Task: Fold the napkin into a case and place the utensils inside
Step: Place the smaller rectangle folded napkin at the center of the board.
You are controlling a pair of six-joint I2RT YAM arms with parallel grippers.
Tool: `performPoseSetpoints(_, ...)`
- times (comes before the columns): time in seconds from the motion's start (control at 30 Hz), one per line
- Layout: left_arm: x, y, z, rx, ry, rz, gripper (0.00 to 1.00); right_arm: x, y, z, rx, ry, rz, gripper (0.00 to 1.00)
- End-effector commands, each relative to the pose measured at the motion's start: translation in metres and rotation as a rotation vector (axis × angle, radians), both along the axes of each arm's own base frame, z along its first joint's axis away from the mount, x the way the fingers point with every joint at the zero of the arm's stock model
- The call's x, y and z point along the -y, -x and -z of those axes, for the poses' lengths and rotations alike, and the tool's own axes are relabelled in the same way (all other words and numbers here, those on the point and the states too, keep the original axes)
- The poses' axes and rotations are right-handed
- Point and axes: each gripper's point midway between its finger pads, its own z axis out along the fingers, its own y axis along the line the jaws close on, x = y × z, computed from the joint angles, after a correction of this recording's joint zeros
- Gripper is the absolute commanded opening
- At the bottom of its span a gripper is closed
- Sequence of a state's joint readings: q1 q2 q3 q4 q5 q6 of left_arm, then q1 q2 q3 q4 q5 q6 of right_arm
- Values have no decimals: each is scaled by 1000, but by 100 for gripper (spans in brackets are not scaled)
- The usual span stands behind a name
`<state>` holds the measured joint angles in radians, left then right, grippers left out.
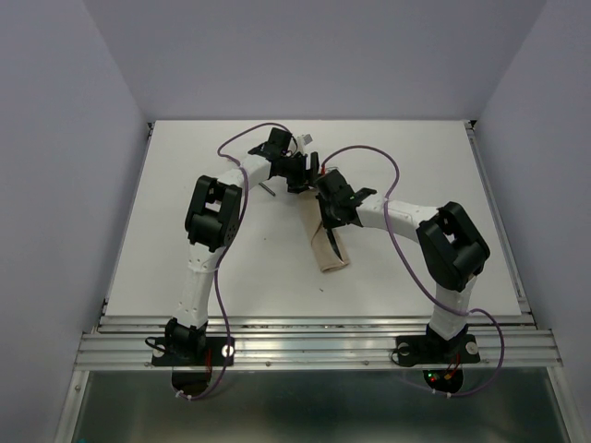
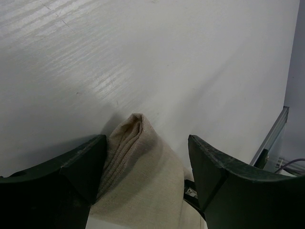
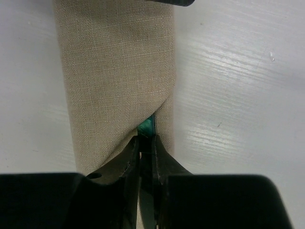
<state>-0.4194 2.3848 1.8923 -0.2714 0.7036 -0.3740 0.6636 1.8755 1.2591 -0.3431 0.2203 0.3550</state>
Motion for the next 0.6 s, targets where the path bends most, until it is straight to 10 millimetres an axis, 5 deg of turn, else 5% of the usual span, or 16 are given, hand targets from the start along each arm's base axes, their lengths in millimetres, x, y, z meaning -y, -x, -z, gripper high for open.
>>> performPoseSetpoints(0.0,-6,20,-2,-35,-53,32,80,-5,-17,-34,108,-14,2,6)
performPoseSetpoints(0.57,-5,24,1,-40,-53,48,80,-14,-30,-33,131,-4,-29,9)
